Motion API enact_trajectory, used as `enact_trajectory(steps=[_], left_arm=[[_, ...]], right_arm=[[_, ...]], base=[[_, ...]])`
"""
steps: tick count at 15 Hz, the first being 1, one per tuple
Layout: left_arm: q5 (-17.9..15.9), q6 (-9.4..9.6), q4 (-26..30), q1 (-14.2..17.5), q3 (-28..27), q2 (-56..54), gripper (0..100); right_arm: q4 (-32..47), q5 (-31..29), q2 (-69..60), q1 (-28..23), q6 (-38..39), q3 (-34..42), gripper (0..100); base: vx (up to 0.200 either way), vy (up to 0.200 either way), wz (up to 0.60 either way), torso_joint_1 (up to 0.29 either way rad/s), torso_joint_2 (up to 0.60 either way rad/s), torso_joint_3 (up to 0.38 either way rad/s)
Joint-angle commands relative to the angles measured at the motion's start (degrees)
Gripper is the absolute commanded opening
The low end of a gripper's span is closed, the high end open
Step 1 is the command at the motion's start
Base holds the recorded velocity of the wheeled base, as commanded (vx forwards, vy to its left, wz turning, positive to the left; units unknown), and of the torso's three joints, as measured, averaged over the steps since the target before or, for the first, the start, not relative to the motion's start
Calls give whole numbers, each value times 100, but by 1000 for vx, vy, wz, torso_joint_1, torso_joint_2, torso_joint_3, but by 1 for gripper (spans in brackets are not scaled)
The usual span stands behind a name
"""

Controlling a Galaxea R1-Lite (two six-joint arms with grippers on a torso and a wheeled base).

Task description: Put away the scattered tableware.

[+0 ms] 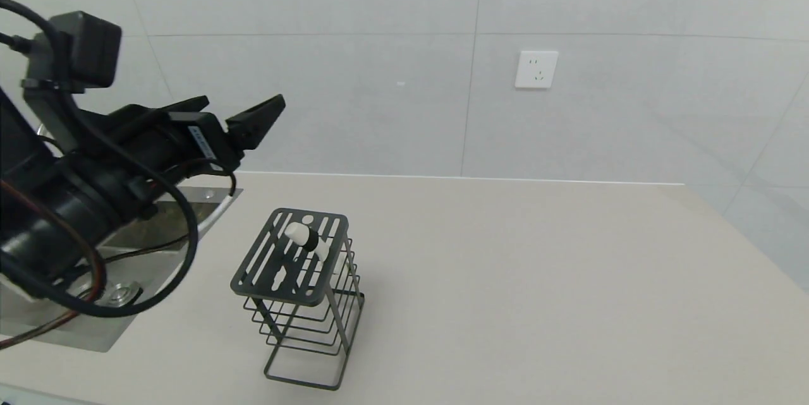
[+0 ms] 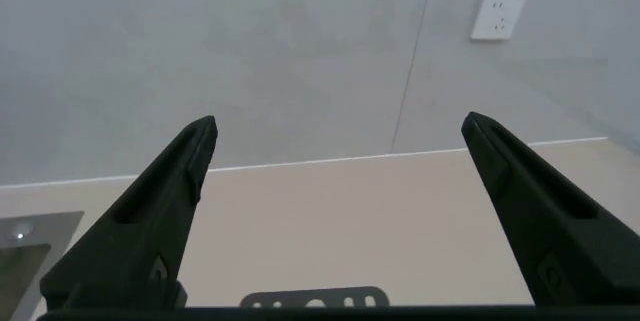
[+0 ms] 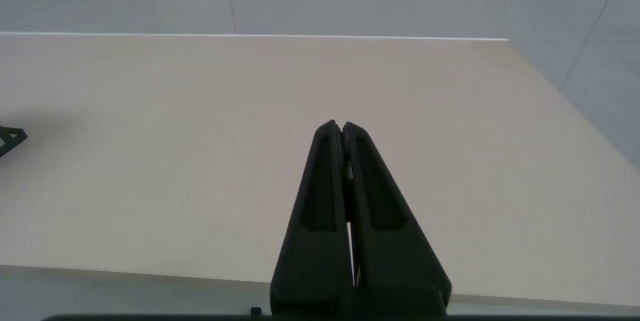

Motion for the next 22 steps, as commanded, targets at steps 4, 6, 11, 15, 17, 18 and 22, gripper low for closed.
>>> enact_trajectory(steps=[4,6,11,15,17,18,22], left_arm=[[-1644,-305,217,1092,1151,-1313,100],[-1688,-199,-3,1039,1845,-2069,100],[-1706,126,6,1083,2214,-3221,100],[-1706,73,85,1804,2460,-4433,100],[-1715,-103,120,2085,2970,-5295,100],[-1706,-252,252,2252,3076,-5690,100],[-1715,-656,1667,2446,3357,-6982,100]], right_arm=[[2,2,9,0,0,1,0],[2,2,9,0,0,1,0],[2,2,9,0,0,1,0],[2,2,9,0,0,1,0],[2,2,9,0,0,1,0],[2,2,9,0,0,1,0],[2,2,9,0,0,1,0]], base=[[0,0,0,0,0,0],[0,0,0,0,0,0],[0,0,0,0,0,0],[0,0,0,0,0,0],[0,0,0,0,0,0],[0,0,0,0,0,0],[0,0,0,0,0,0]])
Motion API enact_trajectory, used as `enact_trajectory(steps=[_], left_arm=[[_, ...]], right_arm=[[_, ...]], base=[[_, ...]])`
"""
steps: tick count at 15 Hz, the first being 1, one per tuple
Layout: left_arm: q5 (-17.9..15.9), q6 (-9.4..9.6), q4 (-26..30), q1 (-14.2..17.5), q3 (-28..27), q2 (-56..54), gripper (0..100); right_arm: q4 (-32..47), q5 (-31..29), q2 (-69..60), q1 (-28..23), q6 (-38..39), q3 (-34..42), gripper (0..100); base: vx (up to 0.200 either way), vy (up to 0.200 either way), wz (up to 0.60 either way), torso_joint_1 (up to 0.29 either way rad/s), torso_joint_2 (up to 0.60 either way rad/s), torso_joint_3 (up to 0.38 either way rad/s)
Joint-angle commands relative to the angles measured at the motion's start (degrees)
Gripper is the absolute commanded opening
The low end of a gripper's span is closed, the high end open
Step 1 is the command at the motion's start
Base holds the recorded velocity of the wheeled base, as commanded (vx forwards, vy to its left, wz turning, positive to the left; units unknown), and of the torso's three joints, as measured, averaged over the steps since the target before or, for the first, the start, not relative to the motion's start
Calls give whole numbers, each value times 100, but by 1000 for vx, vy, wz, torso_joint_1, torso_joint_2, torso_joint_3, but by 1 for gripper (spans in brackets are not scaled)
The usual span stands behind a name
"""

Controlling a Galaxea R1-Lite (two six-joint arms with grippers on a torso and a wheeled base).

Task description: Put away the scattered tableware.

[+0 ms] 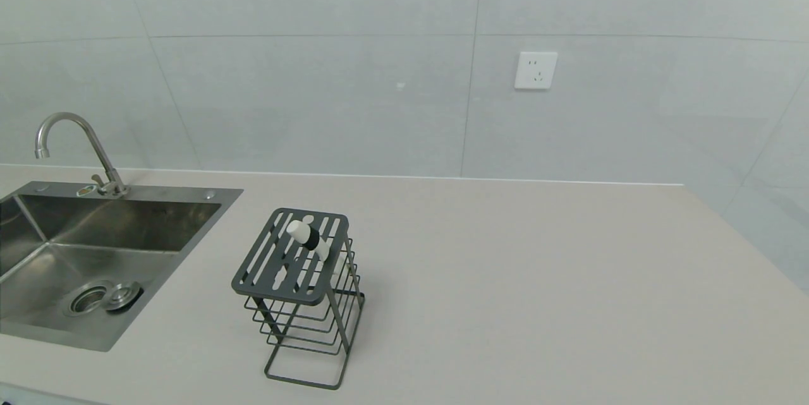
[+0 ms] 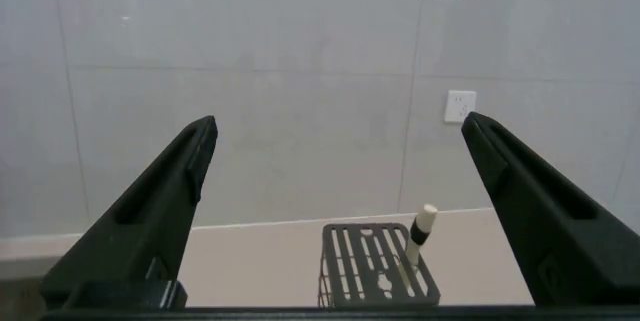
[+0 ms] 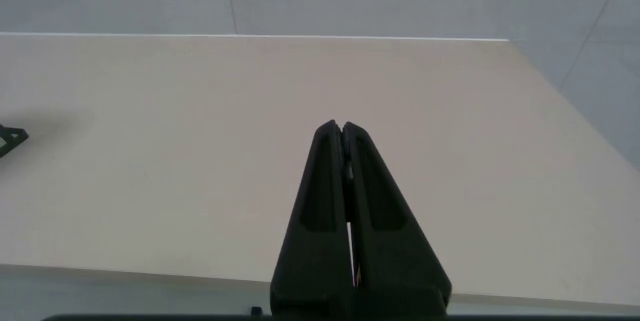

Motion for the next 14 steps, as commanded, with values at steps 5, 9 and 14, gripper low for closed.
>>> enact_trajectory(steps=[5,9,14], left_arm=[[111,407,2258,366,730,-1670,100],[586,1338,3111,375,721,-1670,100],[489,908,3603,357,704,-1670,100]], right_arm=[[0,4,0,0,0,1,0],[0,4,0,0,0,1,0],[0,4,9,0,0,1,0]], base=[[0,0,0,0,0,0],[0,0,0,0,0,0],[0,0,0,0,0,0]])
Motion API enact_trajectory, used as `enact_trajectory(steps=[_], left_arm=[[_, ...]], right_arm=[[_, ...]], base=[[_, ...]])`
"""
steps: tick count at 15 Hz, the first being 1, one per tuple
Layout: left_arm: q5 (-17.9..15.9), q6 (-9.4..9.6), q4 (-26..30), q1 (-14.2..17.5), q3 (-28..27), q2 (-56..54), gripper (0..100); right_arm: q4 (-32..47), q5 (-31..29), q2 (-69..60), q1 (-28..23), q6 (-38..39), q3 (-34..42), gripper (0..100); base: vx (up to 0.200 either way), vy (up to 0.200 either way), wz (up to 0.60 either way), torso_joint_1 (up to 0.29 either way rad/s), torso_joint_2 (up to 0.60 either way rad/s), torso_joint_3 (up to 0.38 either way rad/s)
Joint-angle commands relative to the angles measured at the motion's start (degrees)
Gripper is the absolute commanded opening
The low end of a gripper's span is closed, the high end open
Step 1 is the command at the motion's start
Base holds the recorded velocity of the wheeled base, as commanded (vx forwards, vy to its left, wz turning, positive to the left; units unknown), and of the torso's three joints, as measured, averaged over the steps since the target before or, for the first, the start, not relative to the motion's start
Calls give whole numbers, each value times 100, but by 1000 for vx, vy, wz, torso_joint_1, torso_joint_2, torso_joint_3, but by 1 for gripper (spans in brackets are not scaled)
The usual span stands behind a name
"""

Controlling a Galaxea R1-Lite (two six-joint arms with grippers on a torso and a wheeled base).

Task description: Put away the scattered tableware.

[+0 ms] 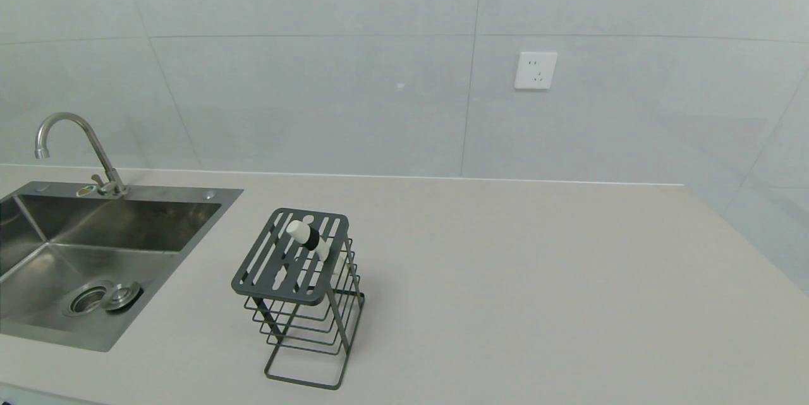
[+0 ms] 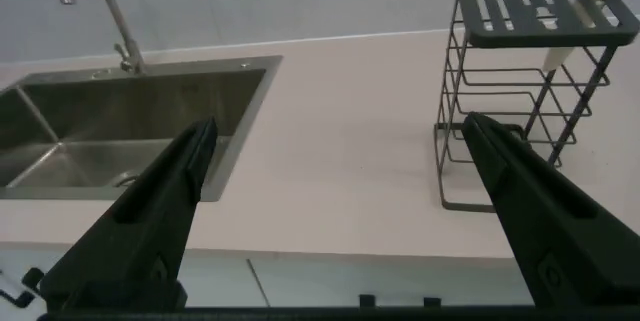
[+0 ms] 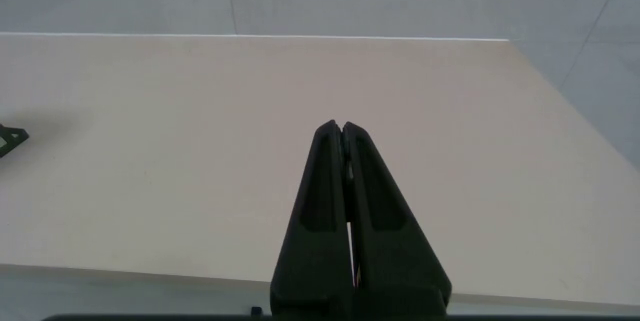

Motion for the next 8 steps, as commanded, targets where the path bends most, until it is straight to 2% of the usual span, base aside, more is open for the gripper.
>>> enact_trajectory(steps=[1,5,8], left_arm=[[-120,-139,138,-9,-24,7,100],[-155,-34,24,-9,2,7,100],[-146,-104,33,-9,2,7,100]], right_arm=[[2,2,9,0,0,1,0],[2,2,9,0,0,1,0],[2,2,9,0,0,1,0]], base=[[0,0,0,0,0,0],[0,0,0,0,0,0],[0,0,0,0,0,0]])
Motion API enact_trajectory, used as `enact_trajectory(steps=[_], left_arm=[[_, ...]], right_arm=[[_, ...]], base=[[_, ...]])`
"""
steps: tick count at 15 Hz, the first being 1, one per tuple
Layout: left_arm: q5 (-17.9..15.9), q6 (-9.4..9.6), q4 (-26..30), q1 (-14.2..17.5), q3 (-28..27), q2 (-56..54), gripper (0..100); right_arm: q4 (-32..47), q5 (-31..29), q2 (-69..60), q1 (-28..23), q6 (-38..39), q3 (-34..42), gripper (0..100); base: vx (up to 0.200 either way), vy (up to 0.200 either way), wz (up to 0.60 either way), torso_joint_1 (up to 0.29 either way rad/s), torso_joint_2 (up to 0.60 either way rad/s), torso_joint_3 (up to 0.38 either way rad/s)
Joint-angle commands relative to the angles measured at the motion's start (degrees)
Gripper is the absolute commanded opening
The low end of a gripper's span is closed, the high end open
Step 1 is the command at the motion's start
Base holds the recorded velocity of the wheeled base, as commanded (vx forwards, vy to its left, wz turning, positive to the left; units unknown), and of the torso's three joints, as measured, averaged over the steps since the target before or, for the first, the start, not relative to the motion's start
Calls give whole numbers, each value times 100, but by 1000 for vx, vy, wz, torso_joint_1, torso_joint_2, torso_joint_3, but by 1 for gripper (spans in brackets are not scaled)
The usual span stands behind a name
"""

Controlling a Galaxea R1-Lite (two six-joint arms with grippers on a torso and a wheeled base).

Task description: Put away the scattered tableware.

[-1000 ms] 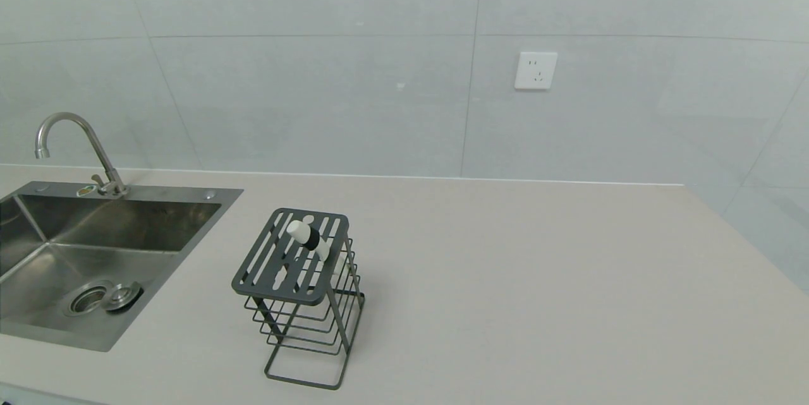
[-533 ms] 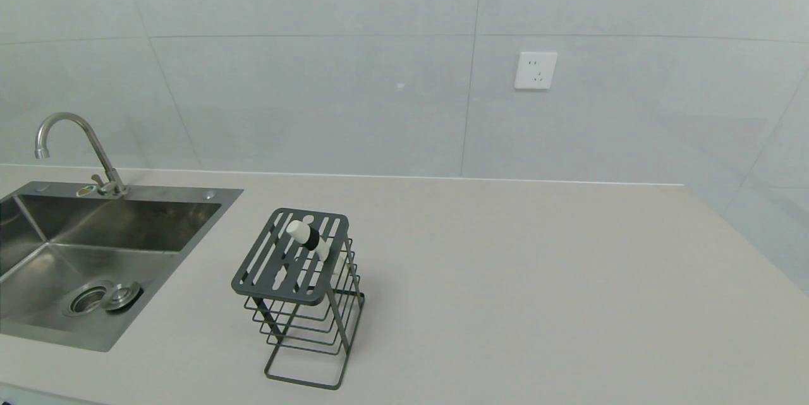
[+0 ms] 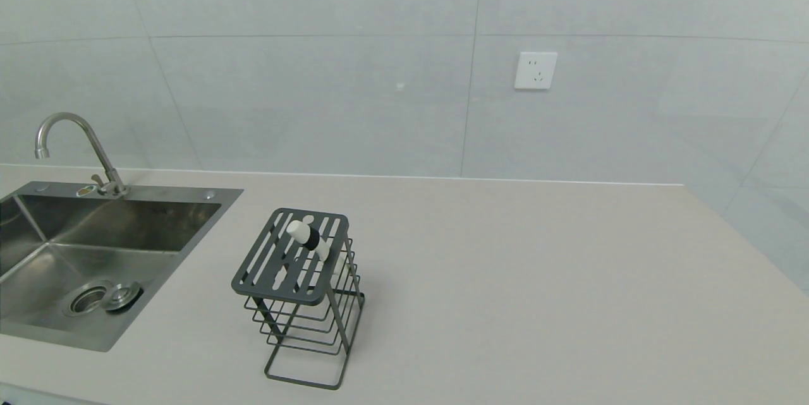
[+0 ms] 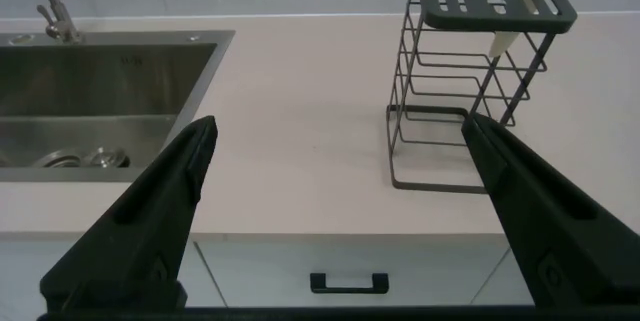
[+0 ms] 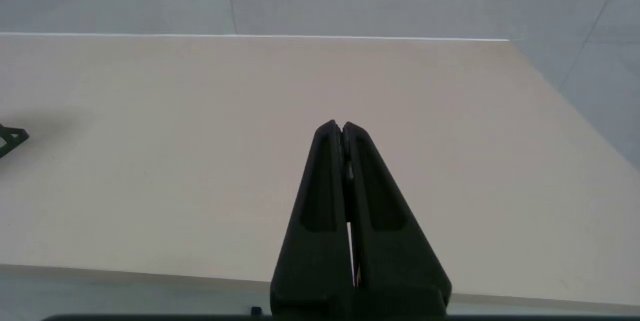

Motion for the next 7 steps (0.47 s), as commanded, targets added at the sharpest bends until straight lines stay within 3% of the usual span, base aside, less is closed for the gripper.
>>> enact_trajectory(steps=[1,7], left_arm=[[1,-3,-9,1,0,7,100],[10,-3,-9,1,0,7,100]], right_arm=[[0,4,9,0,0,1,0],[0,4,9,-9,0,1,0]], base=[[0,0,0,0,0,0],[0,0,0,0,0,0]])
